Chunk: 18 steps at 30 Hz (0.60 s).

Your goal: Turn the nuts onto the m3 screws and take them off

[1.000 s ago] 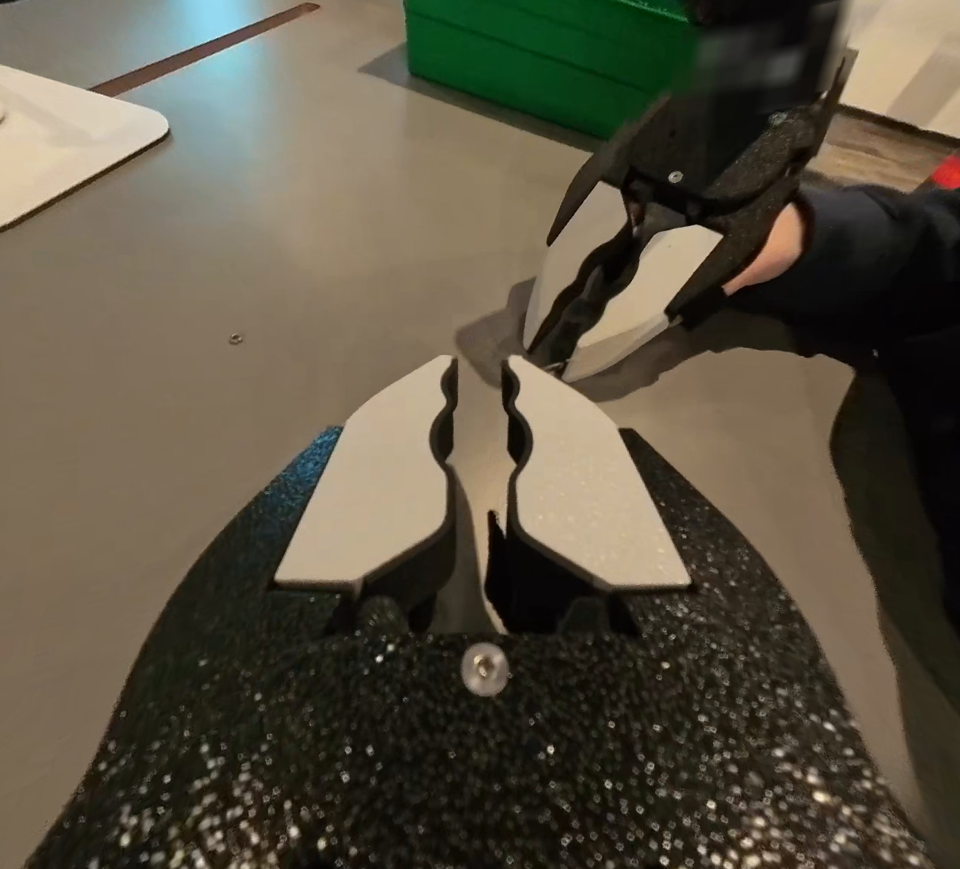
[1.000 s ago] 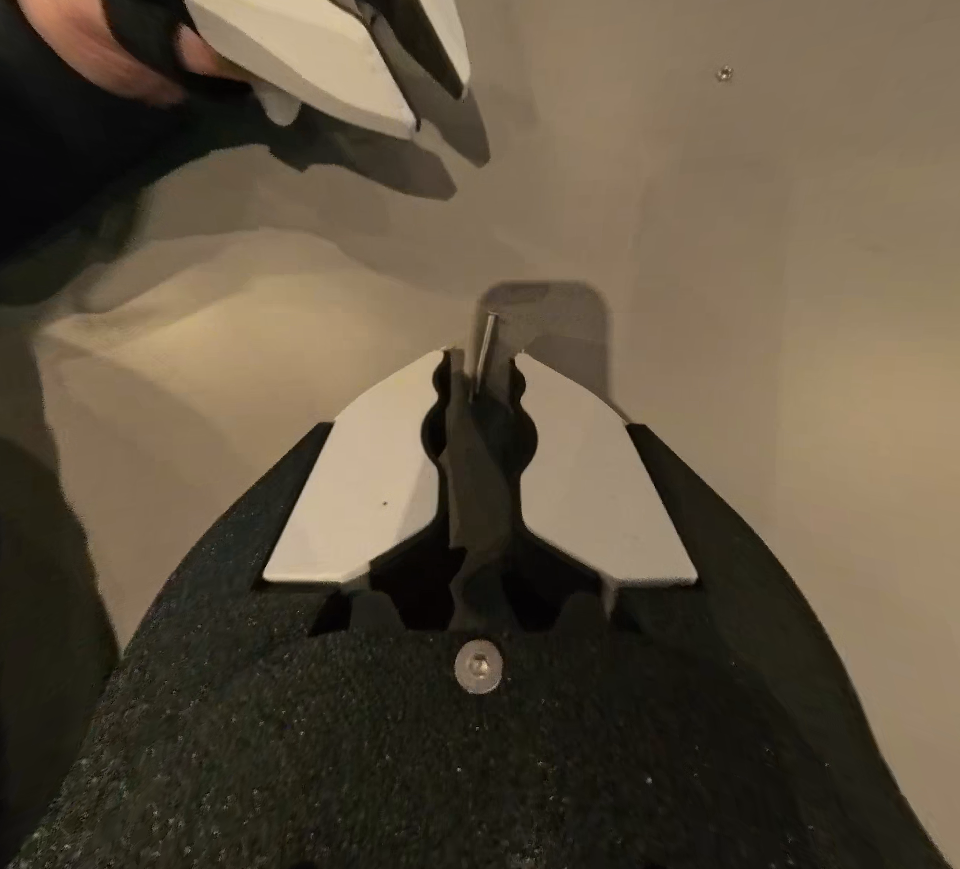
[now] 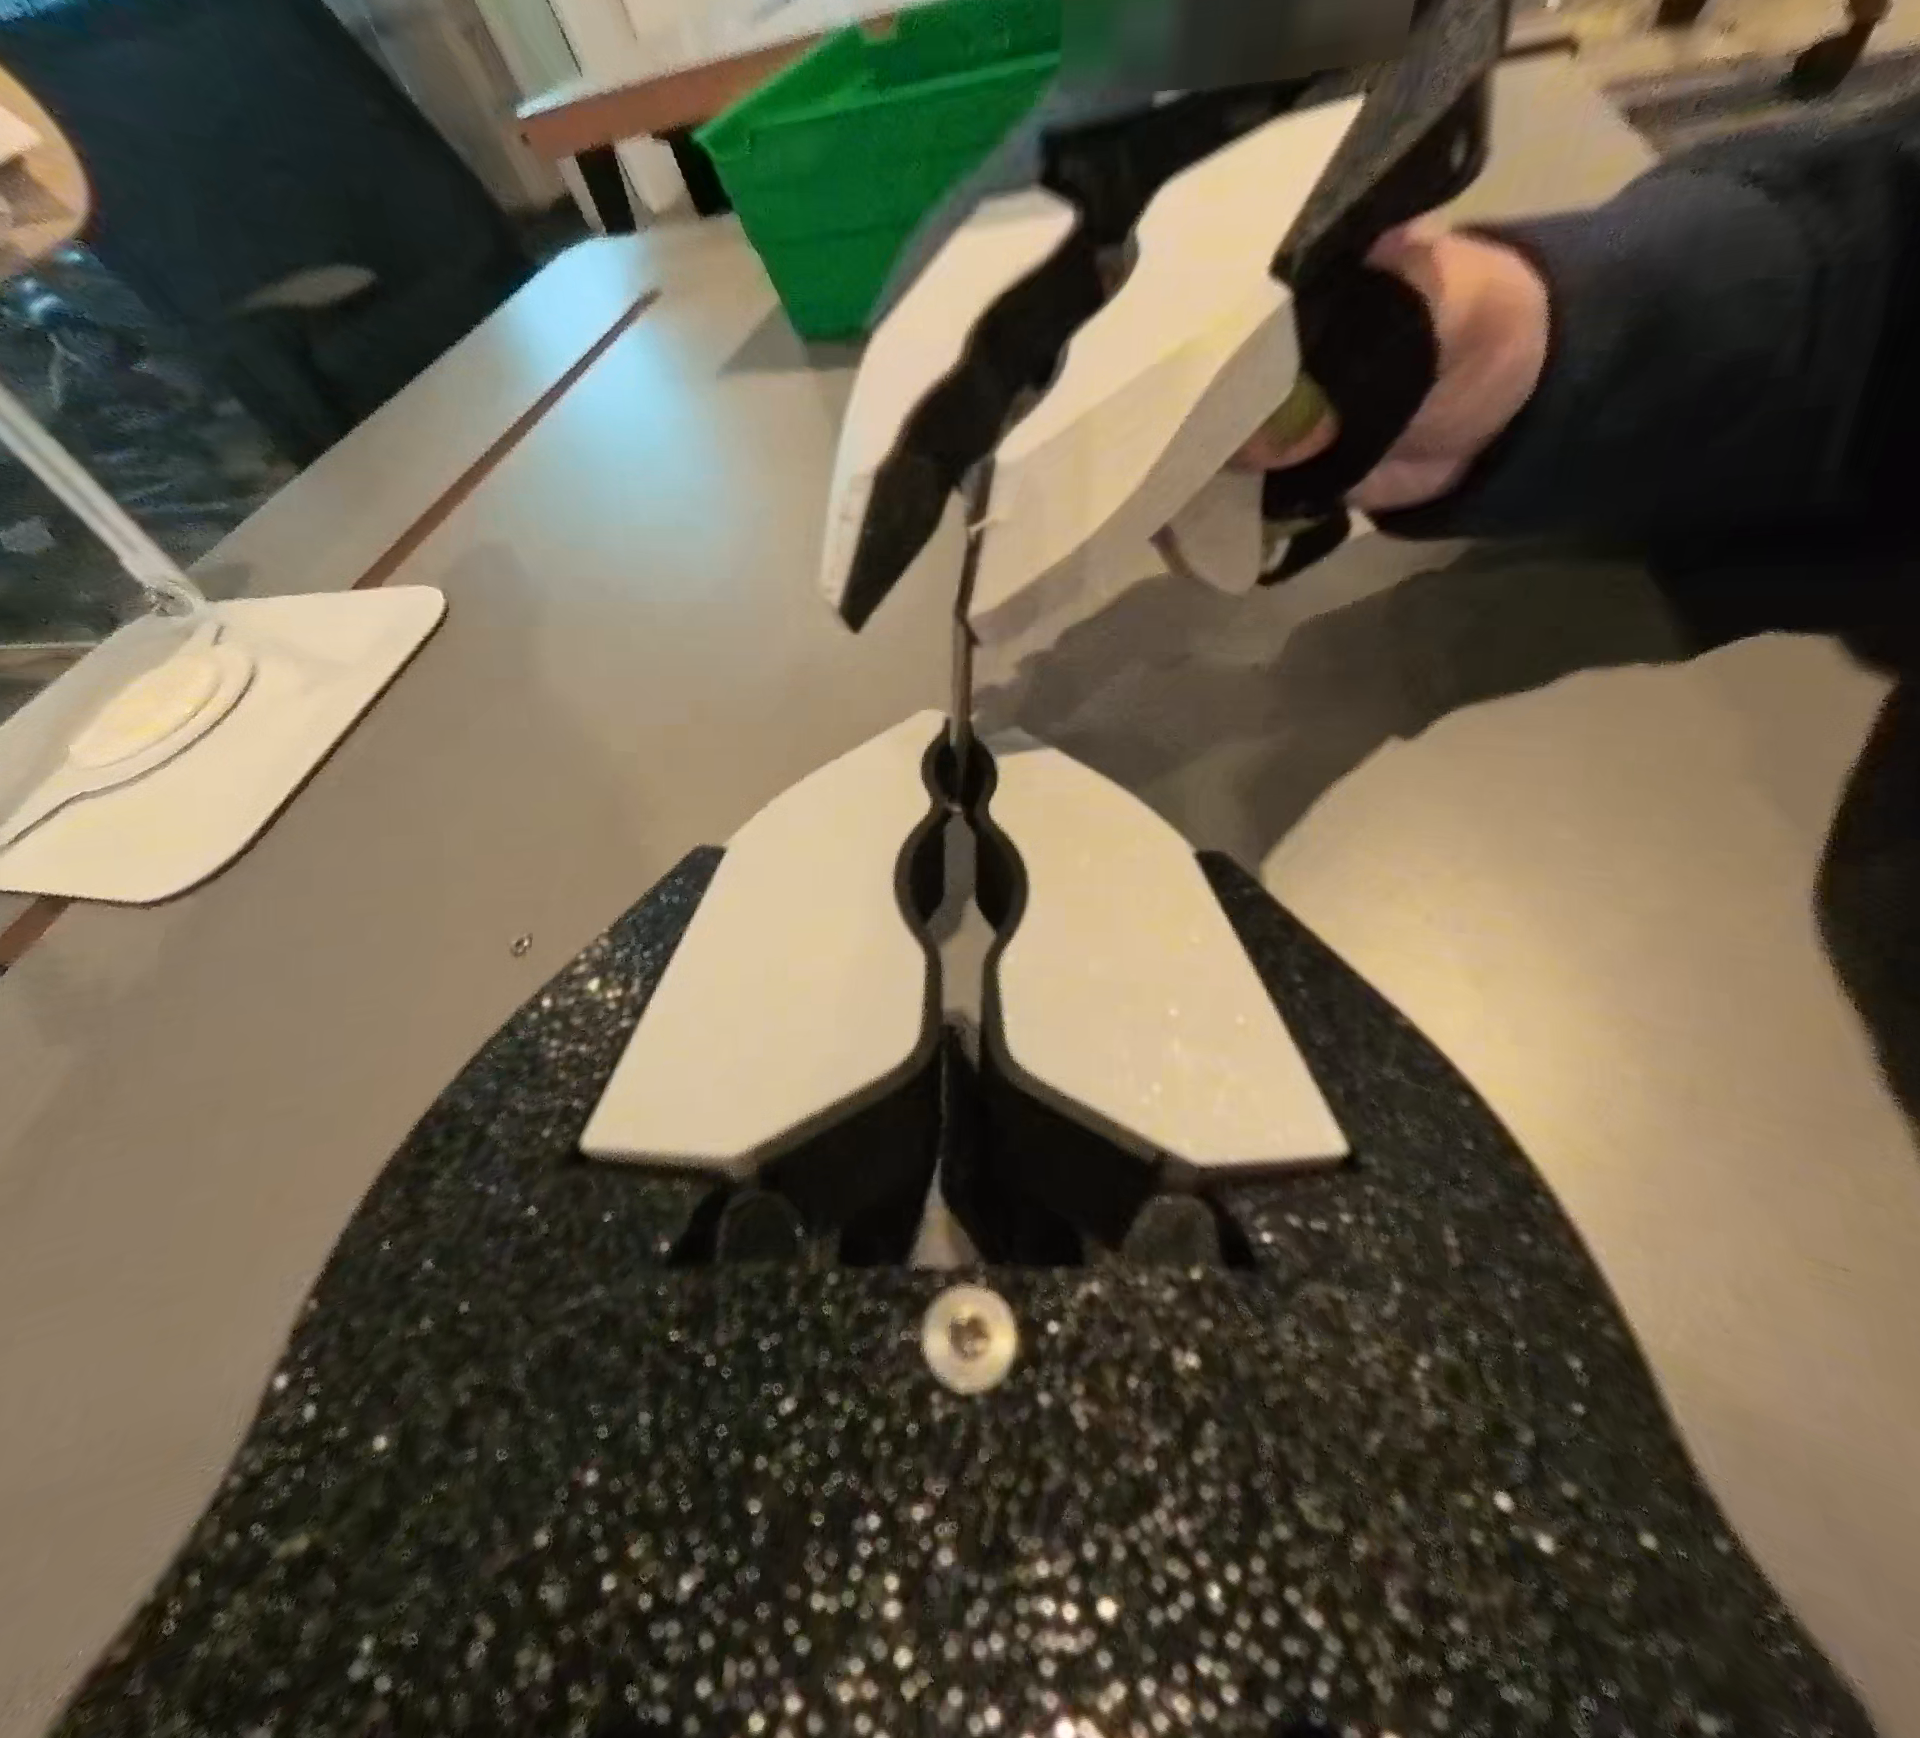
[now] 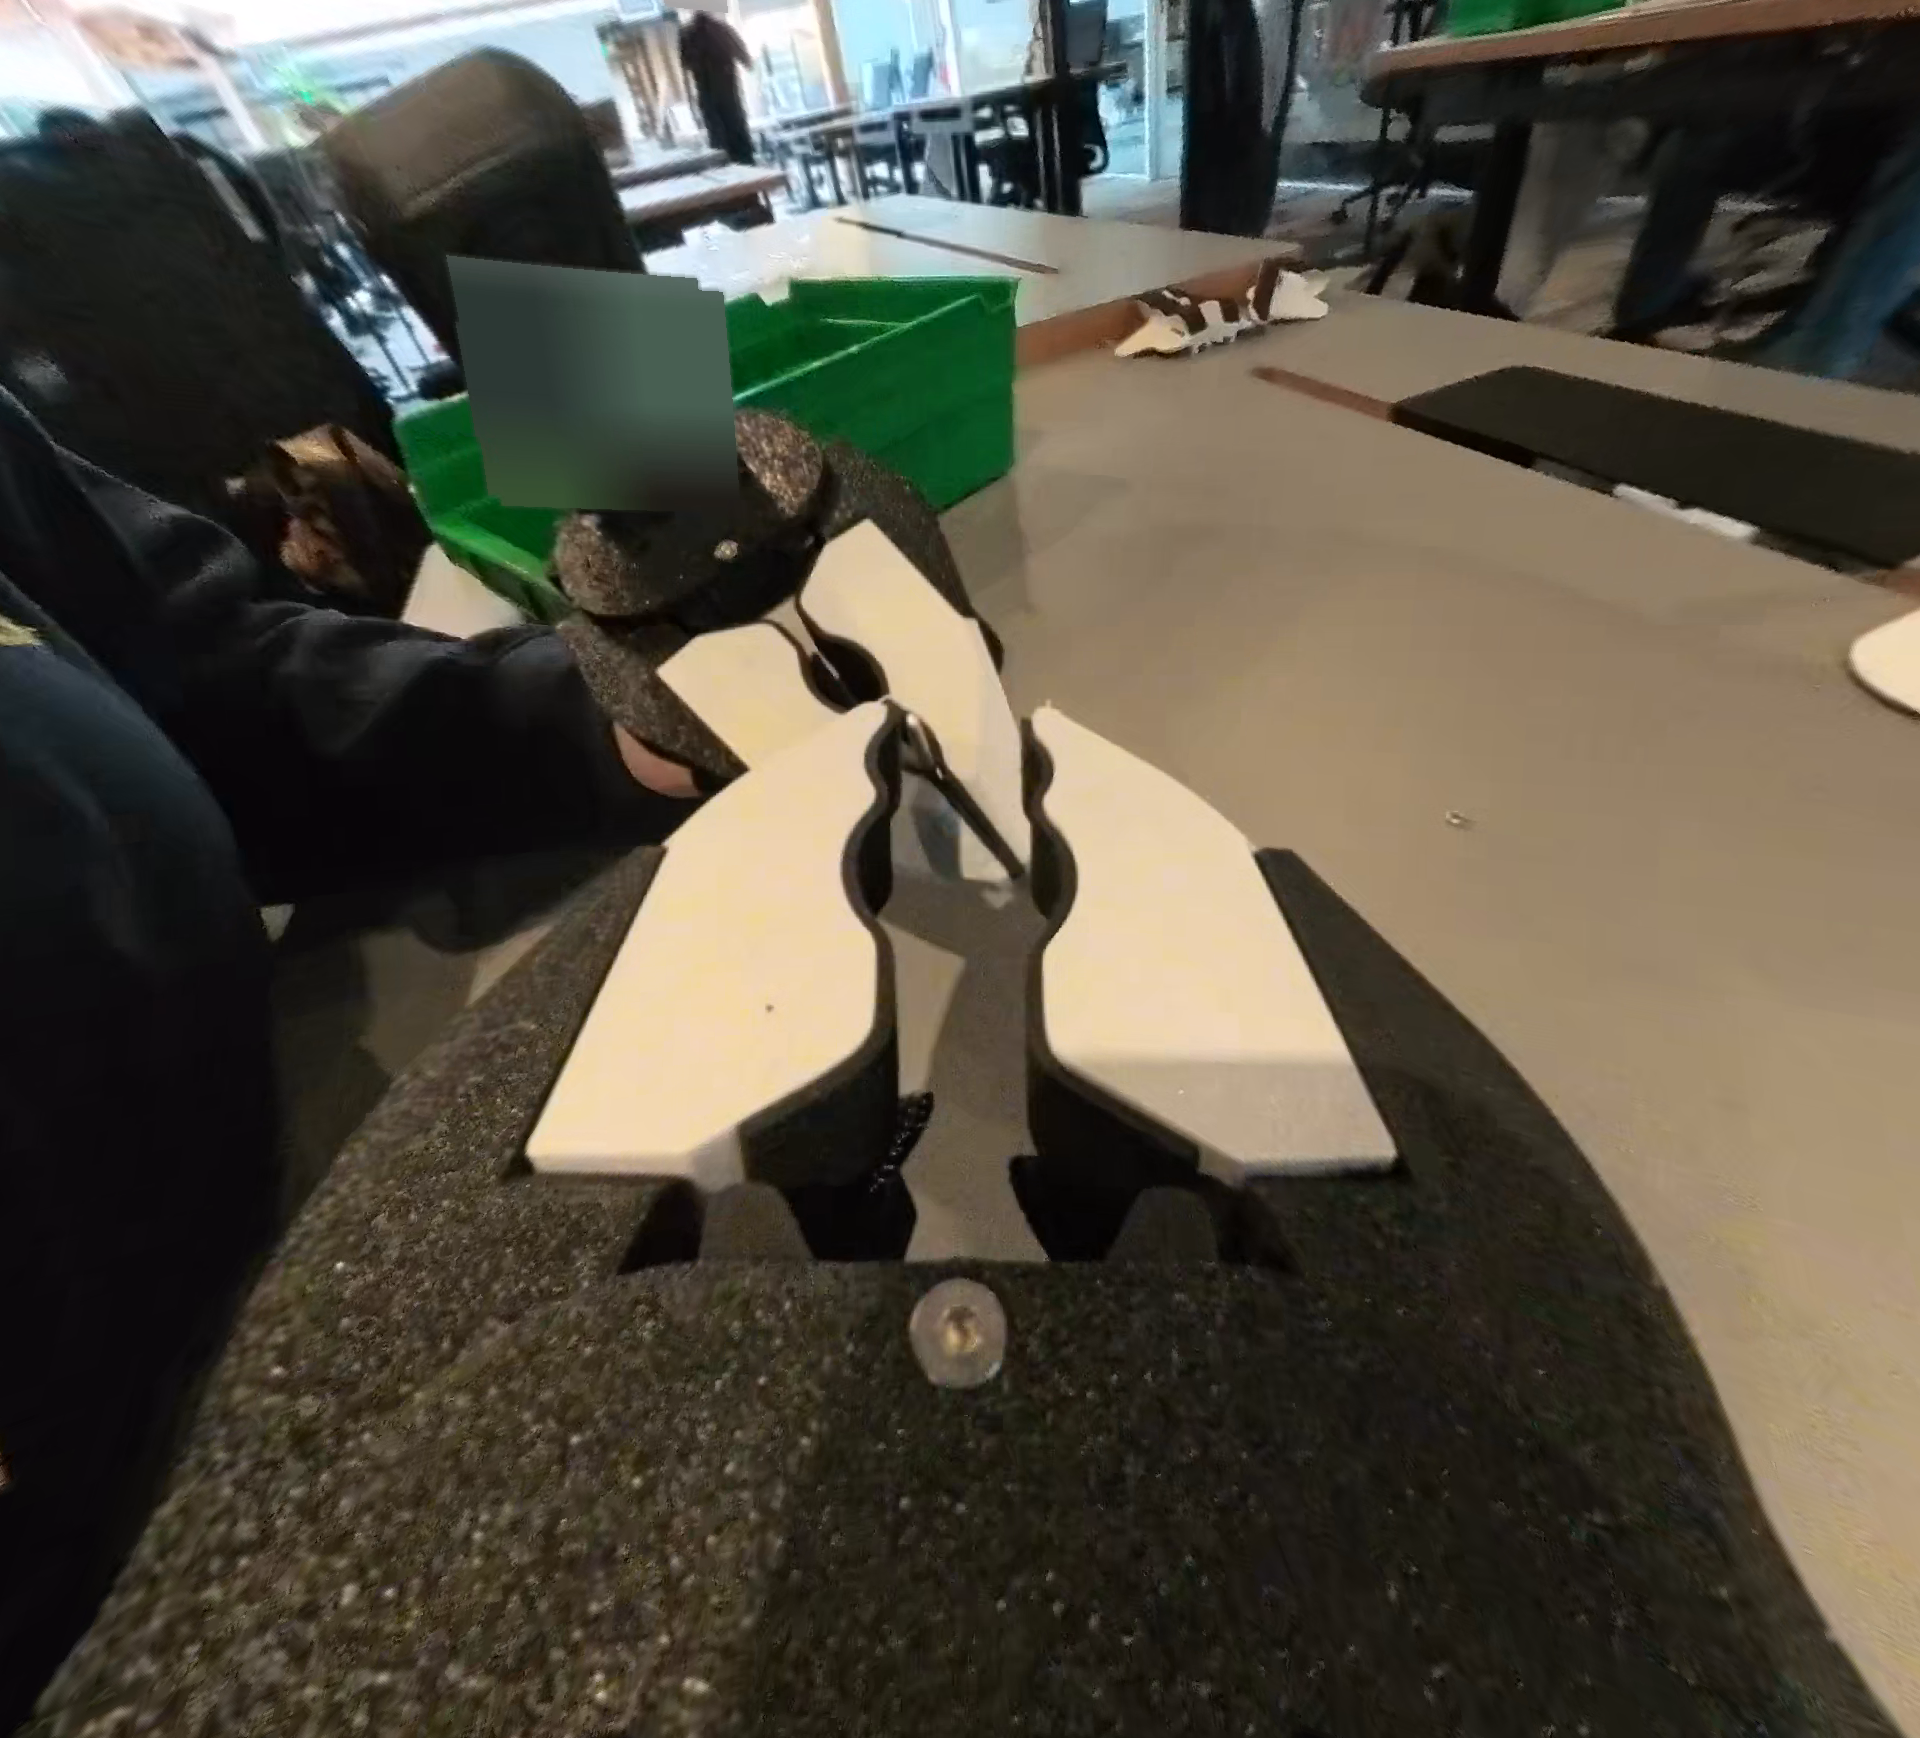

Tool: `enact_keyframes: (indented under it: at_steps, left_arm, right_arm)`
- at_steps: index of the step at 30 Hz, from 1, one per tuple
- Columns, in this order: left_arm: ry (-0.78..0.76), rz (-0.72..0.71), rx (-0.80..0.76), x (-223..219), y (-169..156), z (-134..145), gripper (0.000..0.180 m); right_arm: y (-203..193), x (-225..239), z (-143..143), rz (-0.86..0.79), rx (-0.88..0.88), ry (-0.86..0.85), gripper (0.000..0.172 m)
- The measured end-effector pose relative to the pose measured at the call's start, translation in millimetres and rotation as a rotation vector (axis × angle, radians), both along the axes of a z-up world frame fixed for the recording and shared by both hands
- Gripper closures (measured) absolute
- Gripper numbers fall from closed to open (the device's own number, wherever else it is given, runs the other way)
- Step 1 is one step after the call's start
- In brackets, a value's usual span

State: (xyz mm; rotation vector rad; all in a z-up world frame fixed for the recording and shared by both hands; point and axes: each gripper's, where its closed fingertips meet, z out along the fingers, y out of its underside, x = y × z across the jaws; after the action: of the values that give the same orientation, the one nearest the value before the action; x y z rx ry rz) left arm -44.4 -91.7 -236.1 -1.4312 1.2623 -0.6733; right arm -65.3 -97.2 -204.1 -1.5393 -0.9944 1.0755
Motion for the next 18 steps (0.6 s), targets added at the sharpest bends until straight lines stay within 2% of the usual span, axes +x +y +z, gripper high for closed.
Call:
enact_keyframes:
  at_steps: [7,12,13,15,18]
  left_arm:
    - [-0.078,-0.011,-0.037,0.0,-1.6,6.6,0.18]
    - [-0.072,-0.002,-0.074,-1.7,1.0,2.9,0.18]
    - [-0.06,0.008,-0.081,-2.6,2.3,1.3,0.176]
    - [-0.04,0.044,-0.096,-5.2,7.8,-1.7,0.154]
    - [-0.061,-0.018,-0.134,-3.4,1.0,-0.8,0.157]
  right_arm:
    - [-6.2,-8.2,2.6,0.047,0.028,0.021,0.169]
    - [-2.5,-8.8,-1.2,0.017,0.081,-0.032,0.169]
    - [-0.7,-8.2,-2.0,0.003,0.093,-0.042,0.169]
    - [2.6,-5.5,-3.2,-0.016,0.116,-0.061,0.169]
    - [2.2,-2.8,-3.5,0.005,0.098,-0.052,0.17]
